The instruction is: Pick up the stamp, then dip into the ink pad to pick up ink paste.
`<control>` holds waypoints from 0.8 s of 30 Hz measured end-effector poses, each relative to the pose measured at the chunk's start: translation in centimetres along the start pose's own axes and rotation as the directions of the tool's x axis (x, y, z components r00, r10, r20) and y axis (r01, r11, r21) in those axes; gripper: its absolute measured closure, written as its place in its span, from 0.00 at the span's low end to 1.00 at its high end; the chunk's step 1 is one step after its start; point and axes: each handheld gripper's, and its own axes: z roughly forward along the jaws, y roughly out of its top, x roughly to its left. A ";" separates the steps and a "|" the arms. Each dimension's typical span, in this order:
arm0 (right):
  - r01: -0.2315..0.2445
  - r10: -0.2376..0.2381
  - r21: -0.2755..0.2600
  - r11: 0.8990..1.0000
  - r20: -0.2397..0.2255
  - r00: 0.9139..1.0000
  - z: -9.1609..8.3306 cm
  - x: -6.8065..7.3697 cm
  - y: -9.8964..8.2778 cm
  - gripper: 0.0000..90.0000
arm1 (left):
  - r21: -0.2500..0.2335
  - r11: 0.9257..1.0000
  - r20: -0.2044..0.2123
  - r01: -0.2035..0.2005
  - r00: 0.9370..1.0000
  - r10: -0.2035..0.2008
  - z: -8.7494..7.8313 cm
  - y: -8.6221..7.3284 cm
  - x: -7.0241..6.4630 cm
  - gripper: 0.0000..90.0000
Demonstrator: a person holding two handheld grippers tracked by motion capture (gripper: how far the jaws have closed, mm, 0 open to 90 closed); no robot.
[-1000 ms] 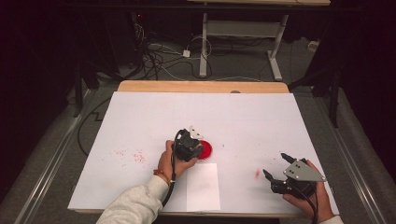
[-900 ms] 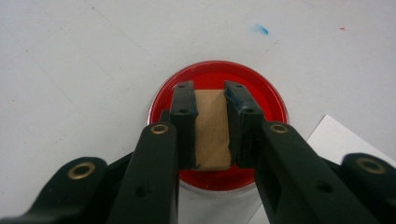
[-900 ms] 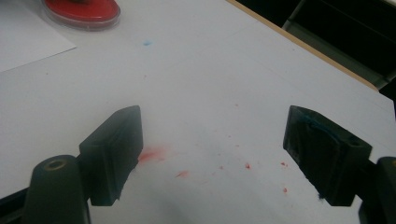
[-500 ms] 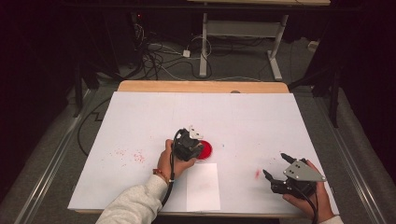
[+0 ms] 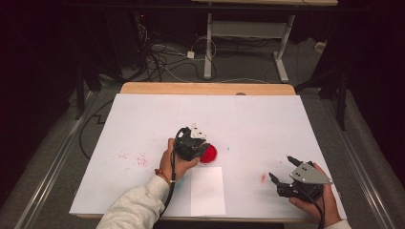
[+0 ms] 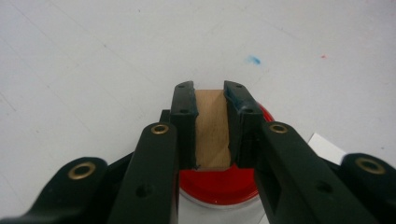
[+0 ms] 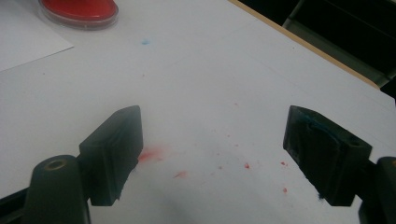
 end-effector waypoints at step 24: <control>-0.010 0.010 -0.016 1.000 -0.015 1.000 0.0 -0.1 0.1 0.22 | -0.094 0.994 0.028 -0.051 0.998 0.054 -4.7 1.3 0.4 0.82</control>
